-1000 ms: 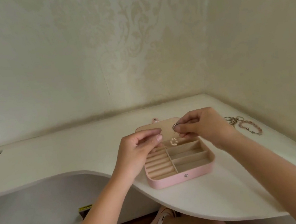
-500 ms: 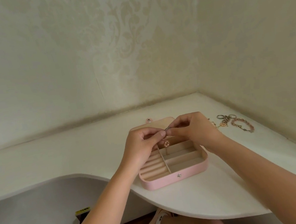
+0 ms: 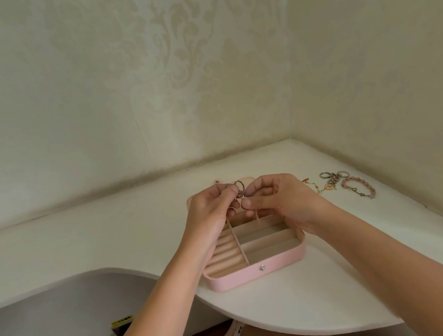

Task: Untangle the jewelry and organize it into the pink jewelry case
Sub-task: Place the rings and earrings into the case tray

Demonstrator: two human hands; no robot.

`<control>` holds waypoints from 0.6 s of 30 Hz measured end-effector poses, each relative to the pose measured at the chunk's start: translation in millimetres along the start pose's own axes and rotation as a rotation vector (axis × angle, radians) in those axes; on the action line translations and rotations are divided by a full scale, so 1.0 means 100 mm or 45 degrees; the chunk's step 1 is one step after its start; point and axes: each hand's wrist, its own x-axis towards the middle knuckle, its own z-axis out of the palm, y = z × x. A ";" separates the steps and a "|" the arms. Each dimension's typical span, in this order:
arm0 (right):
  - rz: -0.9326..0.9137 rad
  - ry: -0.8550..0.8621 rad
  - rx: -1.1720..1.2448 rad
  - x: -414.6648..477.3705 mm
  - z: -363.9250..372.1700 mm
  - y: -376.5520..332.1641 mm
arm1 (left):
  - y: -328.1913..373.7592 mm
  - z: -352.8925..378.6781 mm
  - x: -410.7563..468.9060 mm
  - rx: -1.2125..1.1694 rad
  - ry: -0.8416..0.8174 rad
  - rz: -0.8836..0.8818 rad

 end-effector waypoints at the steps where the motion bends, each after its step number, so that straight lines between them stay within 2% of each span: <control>1: -0.021 0.010 -0.072 -0.01 0.00 -0.01 | -0.01 0.01 0.00 -0.016 -0.009 -0.027; 4: -0.107 0.037 -0.312 -0.03 0.00 -0.03 | -0.02 0.01 0.02 -0.009 -0.078 -0.064; 8: -0.207 0.121 -0.657 -0.04 -0.02 -0.03 | 0.00 -0.02 0.06 -0.025 0.000 -0.073; 10: -0.289 0.204 -0.768 -0.03 -0.03 -0.03 | 0.03 -0.01 0.07 -0.136 -0.011 -0.130; 14: -0.375 0.236 -0.705 -0.06 -0.03 -0.07 | 0.11 -0.01 0.04 -0.421 -0.111 -0.259; 18: -0.412 0.183 -0.591 -0.08 -0.05 -0.11 | 0.17 -0.04 0.02 -0.520 -0.185 -0.289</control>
